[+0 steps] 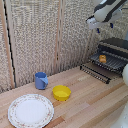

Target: Kindly employ your clamp to softly take hold of the bread. Delicately rest it on the oven pan, verifying that it is even on the surface. Using your clamp and attentiveness, smoothly glide the pan into the oven and along the appropriate brackets, securing it in position.

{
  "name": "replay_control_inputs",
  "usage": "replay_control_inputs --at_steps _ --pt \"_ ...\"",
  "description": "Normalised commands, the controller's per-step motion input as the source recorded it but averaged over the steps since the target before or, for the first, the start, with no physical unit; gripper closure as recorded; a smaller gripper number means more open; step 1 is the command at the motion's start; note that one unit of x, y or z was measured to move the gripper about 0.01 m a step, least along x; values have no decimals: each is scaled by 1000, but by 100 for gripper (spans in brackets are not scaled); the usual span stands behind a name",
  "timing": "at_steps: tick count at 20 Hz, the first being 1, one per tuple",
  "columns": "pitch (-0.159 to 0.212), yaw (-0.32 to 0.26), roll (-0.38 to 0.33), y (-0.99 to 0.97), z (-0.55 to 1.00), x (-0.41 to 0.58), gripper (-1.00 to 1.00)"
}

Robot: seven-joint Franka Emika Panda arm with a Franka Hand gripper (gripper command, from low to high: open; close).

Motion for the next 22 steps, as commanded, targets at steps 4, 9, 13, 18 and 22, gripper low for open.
replay_control_inputs --at_steps 4,9,13,18,22 --pt "211 45 -284 549 -394 -73 -100" --pt "153 49 -338 477 -416 -1 -100" --pt "130 97 -357 311 -381 10 -100" --pt "107 195 -345 31 -330 0 -100" --pt "79 261 -311 -53 -361 0 -100"
